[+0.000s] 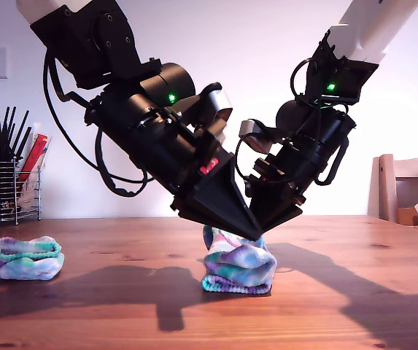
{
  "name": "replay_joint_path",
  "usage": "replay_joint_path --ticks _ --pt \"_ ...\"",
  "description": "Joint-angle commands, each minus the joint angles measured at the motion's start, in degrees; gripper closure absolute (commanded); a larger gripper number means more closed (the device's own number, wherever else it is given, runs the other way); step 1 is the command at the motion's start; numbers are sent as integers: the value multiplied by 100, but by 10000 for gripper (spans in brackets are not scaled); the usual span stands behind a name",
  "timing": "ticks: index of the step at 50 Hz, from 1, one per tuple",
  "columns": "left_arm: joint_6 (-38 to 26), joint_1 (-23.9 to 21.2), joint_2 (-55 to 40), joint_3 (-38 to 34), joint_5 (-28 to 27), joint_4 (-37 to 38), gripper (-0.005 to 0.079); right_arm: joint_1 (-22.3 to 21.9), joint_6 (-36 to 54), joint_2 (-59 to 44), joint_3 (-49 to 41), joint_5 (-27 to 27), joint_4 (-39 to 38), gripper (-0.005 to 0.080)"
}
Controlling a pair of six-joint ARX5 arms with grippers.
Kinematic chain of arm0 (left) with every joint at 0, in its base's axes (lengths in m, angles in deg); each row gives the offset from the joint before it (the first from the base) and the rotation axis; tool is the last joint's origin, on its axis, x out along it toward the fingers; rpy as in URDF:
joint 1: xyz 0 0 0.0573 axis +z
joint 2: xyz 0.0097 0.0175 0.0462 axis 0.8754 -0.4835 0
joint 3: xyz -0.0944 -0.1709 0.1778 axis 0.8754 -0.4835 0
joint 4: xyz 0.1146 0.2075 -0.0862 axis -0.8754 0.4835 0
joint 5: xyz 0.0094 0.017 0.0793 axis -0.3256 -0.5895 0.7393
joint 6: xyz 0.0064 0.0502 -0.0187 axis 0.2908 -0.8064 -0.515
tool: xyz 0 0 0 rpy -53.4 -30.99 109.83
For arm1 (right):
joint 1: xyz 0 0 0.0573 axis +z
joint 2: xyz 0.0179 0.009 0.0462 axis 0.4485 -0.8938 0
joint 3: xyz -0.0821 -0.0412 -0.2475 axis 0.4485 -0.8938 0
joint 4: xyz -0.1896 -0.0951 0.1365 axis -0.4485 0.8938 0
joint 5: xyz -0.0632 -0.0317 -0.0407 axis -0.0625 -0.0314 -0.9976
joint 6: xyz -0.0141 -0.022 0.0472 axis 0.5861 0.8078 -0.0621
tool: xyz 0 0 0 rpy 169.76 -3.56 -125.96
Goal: Fold the socks in front of you. After folding them, place them to the left side.
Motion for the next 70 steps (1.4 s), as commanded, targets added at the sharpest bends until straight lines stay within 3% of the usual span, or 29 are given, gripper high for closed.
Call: replay_joint_path --ticks 1,13,35,70 --pt "-2 85 11 -20 157 -149 761 -4 13 7 -15 7 -4 633" --pt "-7 190 -15 -22 422 -319 761 7 20 7 -15 -15 -149 433" --pt "-66 190 -448 -22 612 -704 761 11 63 -31 -15 -13 -409 434" --pt "-120 184 -896 -22 577 -472 761 2 162 -610 -15 105 -273 435"
